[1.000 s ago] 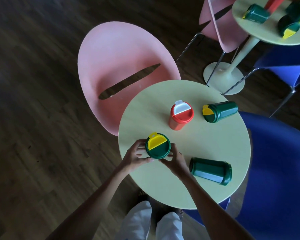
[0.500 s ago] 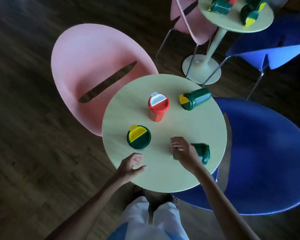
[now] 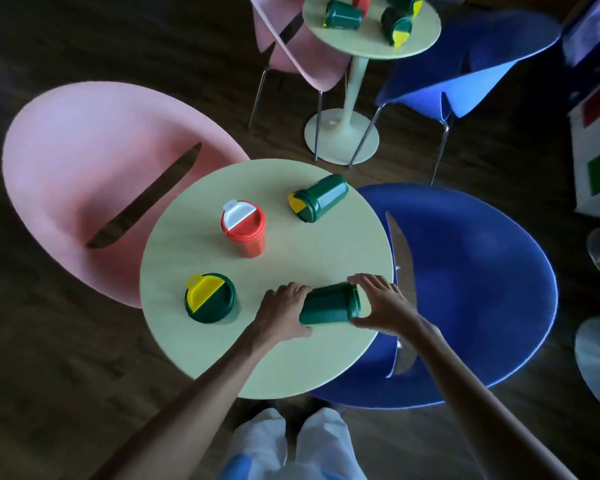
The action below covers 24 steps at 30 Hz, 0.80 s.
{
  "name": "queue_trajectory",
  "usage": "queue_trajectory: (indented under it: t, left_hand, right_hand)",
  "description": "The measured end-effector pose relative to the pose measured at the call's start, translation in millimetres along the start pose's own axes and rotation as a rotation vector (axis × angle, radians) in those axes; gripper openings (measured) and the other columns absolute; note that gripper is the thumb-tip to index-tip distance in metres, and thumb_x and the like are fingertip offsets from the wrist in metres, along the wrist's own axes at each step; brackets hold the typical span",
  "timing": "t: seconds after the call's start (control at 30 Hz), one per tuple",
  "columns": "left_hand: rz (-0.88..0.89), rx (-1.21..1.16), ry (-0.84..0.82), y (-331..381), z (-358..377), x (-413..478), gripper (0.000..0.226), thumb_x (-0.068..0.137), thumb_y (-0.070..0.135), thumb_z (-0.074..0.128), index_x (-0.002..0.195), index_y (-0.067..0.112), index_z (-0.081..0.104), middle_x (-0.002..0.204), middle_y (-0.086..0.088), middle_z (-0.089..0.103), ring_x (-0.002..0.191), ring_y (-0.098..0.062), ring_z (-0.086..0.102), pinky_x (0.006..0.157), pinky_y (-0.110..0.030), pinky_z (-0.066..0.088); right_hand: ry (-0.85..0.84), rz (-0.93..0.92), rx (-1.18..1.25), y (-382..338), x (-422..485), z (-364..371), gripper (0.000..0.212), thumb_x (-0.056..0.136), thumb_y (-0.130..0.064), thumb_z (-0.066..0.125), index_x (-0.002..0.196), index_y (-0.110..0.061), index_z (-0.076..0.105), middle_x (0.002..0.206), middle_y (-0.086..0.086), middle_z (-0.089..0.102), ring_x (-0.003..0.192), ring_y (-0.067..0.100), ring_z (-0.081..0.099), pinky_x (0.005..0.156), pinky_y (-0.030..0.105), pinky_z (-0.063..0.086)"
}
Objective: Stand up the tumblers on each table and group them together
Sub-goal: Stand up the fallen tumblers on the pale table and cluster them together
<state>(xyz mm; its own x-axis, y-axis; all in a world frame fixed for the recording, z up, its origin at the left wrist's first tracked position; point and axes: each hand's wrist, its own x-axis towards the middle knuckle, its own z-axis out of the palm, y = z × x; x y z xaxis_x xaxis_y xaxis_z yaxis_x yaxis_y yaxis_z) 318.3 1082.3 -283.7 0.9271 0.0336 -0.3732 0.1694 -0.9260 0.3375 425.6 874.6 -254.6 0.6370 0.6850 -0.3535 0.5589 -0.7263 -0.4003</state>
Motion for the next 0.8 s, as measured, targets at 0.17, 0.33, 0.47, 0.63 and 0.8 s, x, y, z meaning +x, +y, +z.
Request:
queue_trajectory:
  t: [0.17,0.33,0.47,0.63,0.8]
  left_hand:
    - [0.006,0.058,0.021,0,3,7,0.072,0.068,0.029,0.071,0.132,0.019,0.04,0.127,-0.002,0.048,0.113,-0.025,0.052,0.087,-0.039,0.042]
    - [0.029,-0.018,0.074,-6,7,9,0.067,0.072,0.024,0.068,0.134,0.02,0.043,0.13,0.001,0.051,0.111,-0.023,0.056,0.09,-0.035,0.044]
    - [0.049,-0.259,0.115,-13,6,0,0.068,0.069,0.022,0.07,0.134,0.021,0.048,0.131,0.005,0.052,0.113,-0.016,0.056,0.094,-0.022,0.043]
    - [0.142,-0.534,0.244,-8,-15,-9,0.07,0.069,0.019,0.078,0.133,0.016,0.051,0.127,0.006,0.054,0.113,-0.001,0.05,0.097,-0.005,0.032]
    - [0.153,-0.77,0.282,13,-29,-8,0.071,0.068,0.013,0.081,0.132,0.013,0.051,0.124,0.003,0.058,0.112,-0.001,0.055,0.099,-0.015,0.041]
  right_hand:
    - [-0.109,-0.032,-0.053,12,12,3,0.099,0.067,-0.036,0.078,0.147,-0.025,0.021,0.15,-0.003,0.034,0.135,0.019,0.032,0.11,0.038,0.029]
    - [-0.107,-0.061,-0.032,19,17,3,0.093,0.067,-0.034,0.076,0.144,-0.025,0.025,0.145,-0.003,0.041,0.131,0.017,0.038,0.108,0.035,0.033]
    - [-0.085,-0.104,0.029,20,15,-5,0.092,0.062,-0.039,0.076,0.14,-0.027,0.03,0.14,-0.007,0.043,0.129,0.014,0.037,0.106,0.029,0.035]
    - [0.055,-0.13,0.244,19,-1,-40,0.095,0.06,-0.039,0.076,0.142,-0.031,0.027,0.14,-0.012,0.038,0.128,0.002,0.033,0.107,0.026,0.033]
    - [0.101,0.004,0.868,24,-13,-56,0.101,0.047,-0.051,0.086,0.132,-0.025,0.038,0.129,0.002,0.053,0.113,0.018,0.059,0.092,0.032,0.05]
